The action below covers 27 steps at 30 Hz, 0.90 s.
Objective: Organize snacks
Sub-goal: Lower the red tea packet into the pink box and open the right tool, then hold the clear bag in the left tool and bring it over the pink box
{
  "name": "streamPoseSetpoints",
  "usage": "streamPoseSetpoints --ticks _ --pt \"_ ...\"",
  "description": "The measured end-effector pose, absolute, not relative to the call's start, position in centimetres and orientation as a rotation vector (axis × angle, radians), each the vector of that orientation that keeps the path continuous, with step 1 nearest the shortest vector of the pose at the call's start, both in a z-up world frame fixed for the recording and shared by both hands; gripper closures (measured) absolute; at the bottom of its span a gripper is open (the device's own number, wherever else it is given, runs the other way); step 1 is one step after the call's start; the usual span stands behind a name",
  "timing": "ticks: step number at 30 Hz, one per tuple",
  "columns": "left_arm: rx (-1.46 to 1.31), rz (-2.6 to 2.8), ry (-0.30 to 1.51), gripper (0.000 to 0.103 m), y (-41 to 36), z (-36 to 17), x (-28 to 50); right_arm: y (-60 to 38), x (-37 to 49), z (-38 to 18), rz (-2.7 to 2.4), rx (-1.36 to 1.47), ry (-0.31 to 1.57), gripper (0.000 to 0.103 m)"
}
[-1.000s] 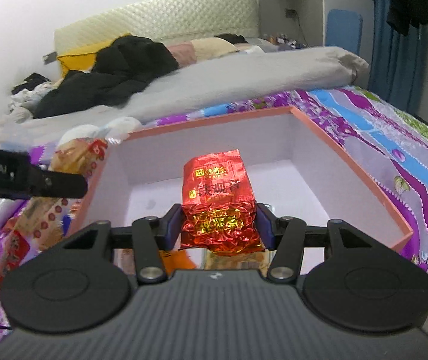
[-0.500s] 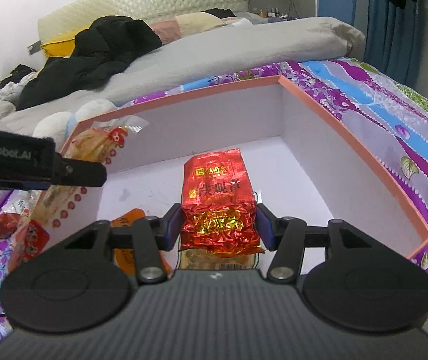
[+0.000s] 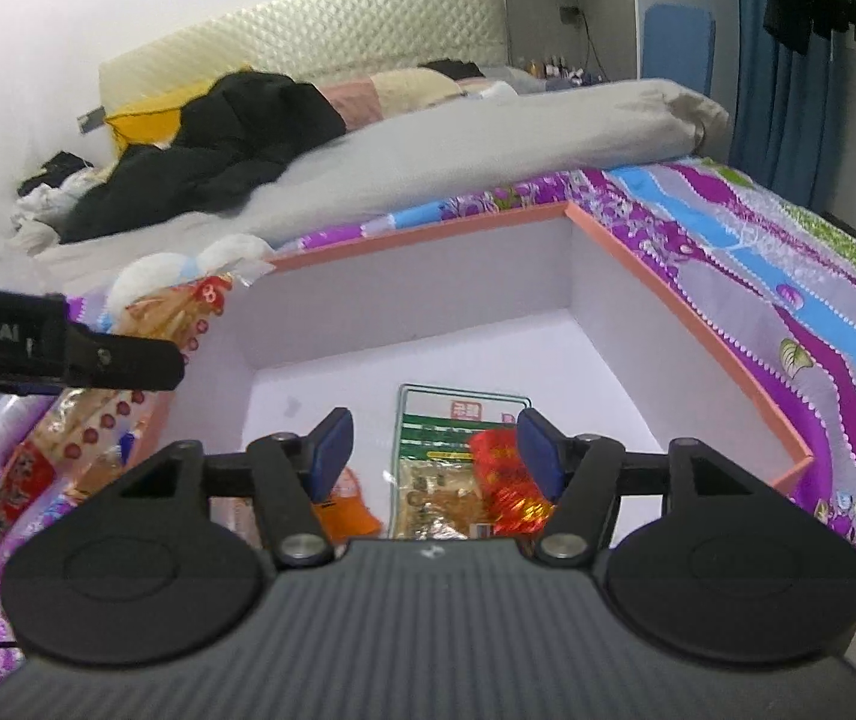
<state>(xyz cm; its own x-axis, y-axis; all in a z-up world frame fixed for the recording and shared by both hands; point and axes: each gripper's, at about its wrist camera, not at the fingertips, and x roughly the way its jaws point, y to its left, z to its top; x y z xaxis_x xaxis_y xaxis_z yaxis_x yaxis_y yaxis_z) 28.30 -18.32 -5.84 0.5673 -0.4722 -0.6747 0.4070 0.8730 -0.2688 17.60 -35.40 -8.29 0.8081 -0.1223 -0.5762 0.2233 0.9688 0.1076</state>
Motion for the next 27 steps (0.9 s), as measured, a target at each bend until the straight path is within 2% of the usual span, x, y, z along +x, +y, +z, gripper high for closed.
streamPoseSetpoints --ticks 14,27 --pt "-0.092 -0.511 0.710 0.038 -11.4 -2.5 20.3 -30.6 11.4 -6.5 -0.140 0.181 0.516 0.040" --pt "-0.109 -0.433 0.705 0.038 -4.7 -4.1 14.3 -26.7 6.9 -7.4 -0.072 0.120 0.521 0.040"
